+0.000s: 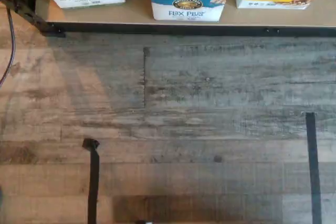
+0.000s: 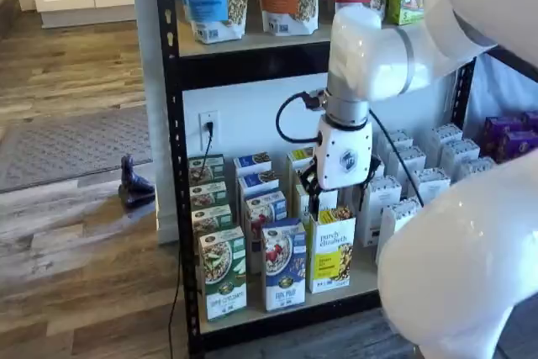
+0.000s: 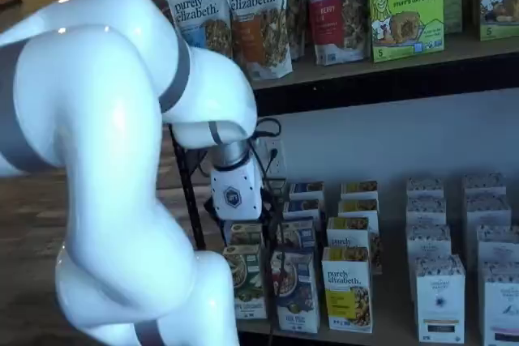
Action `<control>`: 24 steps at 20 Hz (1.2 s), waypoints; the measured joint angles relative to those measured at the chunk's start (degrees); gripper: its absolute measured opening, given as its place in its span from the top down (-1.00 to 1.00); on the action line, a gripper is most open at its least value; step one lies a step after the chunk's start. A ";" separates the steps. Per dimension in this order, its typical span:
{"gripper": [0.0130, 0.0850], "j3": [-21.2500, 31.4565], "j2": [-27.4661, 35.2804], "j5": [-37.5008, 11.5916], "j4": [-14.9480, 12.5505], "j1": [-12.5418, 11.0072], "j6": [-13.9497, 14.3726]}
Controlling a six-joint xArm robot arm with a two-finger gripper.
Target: Pick up the blue and white box that is on the bottom shelf, the second box from the left
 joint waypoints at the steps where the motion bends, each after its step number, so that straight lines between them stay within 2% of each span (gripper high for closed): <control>1: -1.00 0.25 1.29 -1.92 0.06 0.04 -0.03; 6: -1.00 0.36 8.08 -10.00 1.39 0.34 -0.86; 9: -1.00 -0.29 11.41 -12.69 4.59 0.30 -3.55; 11: -1.00 -1.36 14.13 -13.66 4.83 0.29 -3.78; 15: -1.00 -3.24 20.07 -18.58 2.50 0.40 -1.96; 17: -1.00 -4.51 23.44 -21.63 3.06 0.44 -2.54; 21: -1.00 -7.70 29.44 -24.75 -1.34 0.54 1.41; 24: -1.00 -10.54 34.67 -27.65 4.07 1.08 -3.16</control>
